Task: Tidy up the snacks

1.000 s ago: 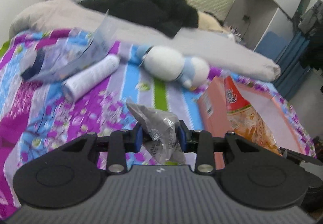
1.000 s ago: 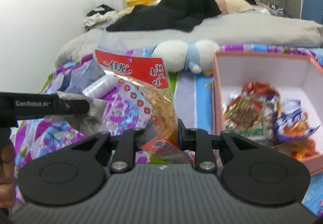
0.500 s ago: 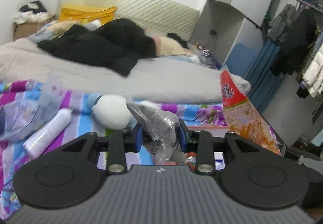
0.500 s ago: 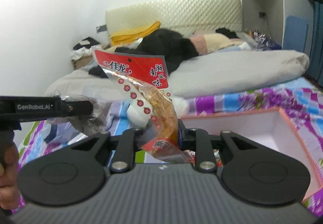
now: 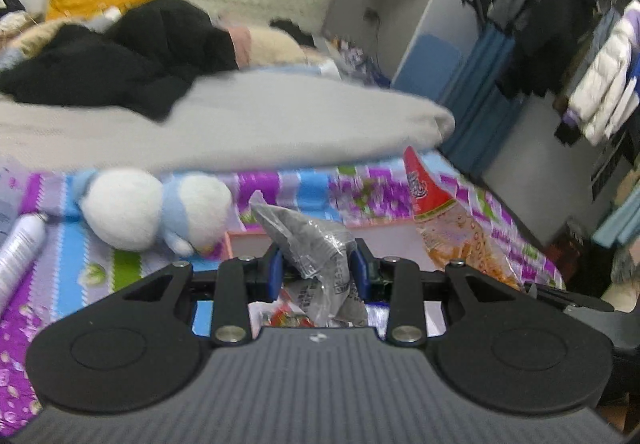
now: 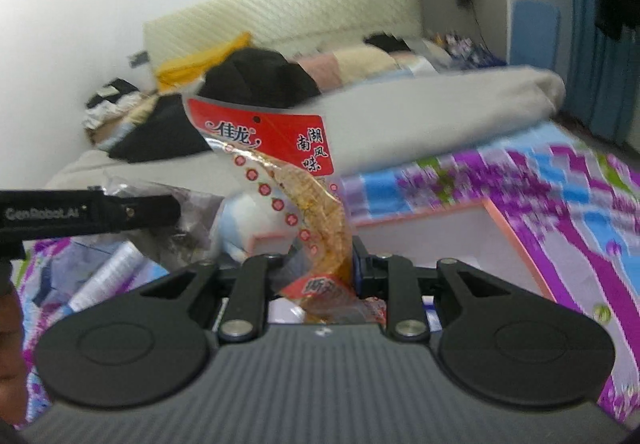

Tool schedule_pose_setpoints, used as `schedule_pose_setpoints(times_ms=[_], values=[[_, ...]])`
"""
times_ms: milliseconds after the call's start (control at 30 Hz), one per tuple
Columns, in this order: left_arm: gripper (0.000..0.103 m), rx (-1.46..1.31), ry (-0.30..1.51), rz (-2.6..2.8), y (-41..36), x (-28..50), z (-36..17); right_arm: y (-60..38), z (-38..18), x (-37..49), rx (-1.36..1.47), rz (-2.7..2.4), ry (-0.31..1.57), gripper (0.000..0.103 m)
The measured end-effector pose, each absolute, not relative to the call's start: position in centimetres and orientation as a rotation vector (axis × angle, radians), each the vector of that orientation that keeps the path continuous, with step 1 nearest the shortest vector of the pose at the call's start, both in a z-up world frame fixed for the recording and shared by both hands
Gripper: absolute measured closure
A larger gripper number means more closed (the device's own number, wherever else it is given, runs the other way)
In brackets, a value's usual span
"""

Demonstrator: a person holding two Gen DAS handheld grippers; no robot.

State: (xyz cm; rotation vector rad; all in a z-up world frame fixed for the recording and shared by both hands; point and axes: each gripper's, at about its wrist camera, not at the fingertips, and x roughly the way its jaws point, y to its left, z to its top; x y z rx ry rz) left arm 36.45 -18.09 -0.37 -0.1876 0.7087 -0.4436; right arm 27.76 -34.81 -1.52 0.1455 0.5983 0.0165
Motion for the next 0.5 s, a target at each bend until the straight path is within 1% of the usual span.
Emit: schedule_pose_setpoints(times_ms=[267, 500], values=[[0.063, -0.148, 0.851, -0.475, -21.8, 39.5, -7.2, -37.8, -7.8, 29.2, 0.196, -0.030, 0.747, 0.077], [0.063, -0.121, 0.946, -0.496, -23.4, 39.8, -12.1, -39.2, -12.4, 29.3, 0.243, -0.037, 0.873, 0.076]])
